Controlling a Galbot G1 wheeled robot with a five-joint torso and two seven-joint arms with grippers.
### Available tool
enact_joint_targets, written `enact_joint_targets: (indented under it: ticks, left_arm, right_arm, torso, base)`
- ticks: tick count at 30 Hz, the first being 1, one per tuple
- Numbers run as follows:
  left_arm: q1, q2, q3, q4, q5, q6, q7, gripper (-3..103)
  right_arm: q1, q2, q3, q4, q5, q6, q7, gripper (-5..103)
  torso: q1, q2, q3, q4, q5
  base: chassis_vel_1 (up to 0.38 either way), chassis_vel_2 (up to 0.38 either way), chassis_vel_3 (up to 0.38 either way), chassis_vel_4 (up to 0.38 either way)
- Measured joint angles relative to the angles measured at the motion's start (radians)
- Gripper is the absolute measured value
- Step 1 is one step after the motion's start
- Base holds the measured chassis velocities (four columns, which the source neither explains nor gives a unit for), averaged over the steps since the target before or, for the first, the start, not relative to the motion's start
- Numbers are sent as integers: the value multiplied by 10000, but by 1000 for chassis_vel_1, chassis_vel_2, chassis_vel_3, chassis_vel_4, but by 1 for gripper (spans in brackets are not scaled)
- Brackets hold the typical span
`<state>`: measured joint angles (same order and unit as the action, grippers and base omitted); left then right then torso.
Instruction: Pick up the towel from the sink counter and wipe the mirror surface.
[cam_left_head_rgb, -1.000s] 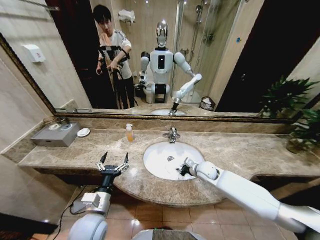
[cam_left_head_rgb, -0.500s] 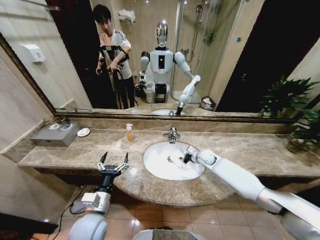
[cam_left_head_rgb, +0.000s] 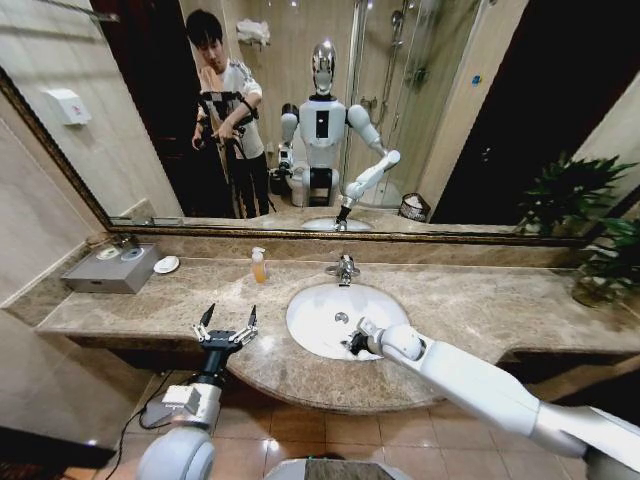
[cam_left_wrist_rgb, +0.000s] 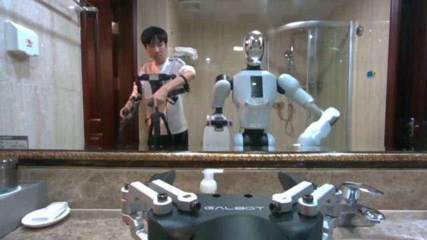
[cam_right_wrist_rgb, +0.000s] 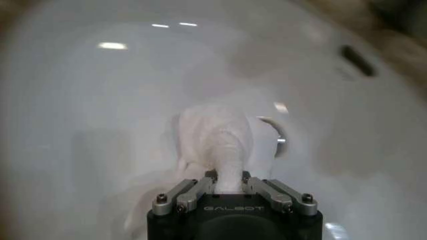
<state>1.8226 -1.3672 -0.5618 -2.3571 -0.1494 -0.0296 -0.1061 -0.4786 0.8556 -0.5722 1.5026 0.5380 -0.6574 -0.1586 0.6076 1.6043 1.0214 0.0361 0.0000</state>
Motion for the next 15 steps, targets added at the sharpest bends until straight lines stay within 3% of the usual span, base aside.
enact_joint_targets:
  ticks: [6,15]
  left_arm:
    - [0,0,0,0,0,0,0,100]
    - [0,0,0,0,0,0,0,100]
  right_arm:
    - [804,611,223,-1741,-379,550,-109,13]
    - [392,898,-291,-854,-111,449,414,13]
  torso:
    - [1,0,0,-1,-2]
    - [0,0,0,-1,-2]
  base:
    - [0,0,0,0]
    - [0,0,0,0]
